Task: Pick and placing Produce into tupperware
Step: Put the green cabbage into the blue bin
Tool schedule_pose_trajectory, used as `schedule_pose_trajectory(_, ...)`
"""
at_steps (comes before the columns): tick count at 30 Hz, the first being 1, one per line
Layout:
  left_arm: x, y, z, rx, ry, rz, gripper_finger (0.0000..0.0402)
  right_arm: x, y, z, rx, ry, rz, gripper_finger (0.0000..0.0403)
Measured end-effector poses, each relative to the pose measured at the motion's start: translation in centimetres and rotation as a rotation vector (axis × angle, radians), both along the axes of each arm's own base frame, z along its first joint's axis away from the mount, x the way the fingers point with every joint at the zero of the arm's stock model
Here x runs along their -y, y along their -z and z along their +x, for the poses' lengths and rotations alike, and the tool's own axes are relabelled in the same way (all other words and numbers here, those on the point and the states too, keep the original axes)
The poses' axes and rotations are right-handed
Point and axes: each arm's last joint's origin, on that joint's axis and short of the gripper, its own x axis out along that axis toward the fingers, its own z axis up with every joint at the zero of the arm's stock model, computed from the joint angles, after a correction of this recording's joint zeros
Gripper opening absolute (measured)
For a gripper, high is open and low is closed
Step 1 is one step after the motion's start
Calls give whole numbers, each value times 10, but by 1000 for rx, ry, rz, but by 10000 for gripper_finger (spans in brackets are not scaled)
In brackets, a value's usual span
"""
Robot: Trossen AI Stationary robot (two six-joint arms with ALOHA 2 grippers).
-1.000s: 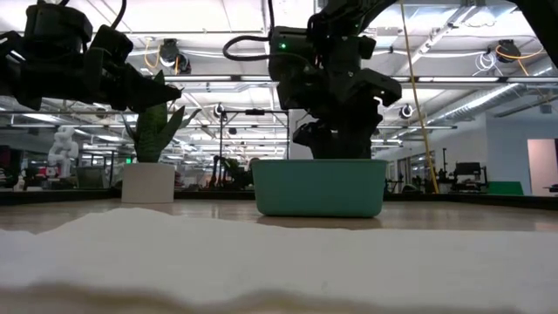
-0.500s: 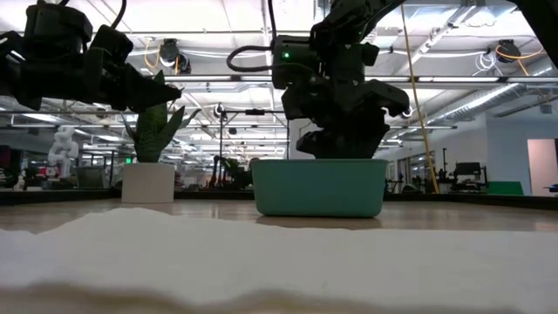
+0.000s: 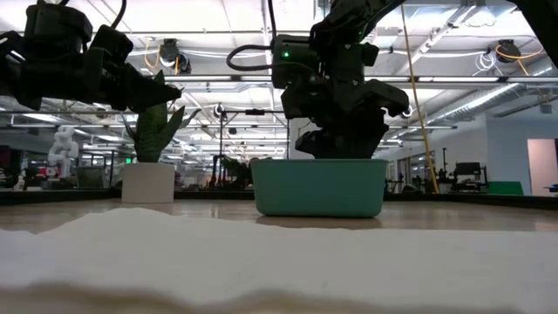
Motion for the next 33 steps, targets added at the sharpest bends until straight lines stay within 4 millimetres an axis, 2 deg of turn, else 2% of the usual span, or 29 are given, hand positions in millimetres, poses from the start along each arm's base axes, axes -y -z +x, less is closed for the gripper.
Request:
schedule_pose_trajectory(4,0,0,0,0,0,0,26,1,0,1,5,12,-33,219)
schedule_pose_trajectory(20,0,0,0,0,0,0,26,3,0,1,16,11,22,219)
schedule_pose_trajectory(25,0,0,0,0,0,0,26,3,8,-2,15,6,0,219)
schedule_pose_trajectory(33,0,0,0,-1,0,0,26,5,9,-3,12,24,-2,219)
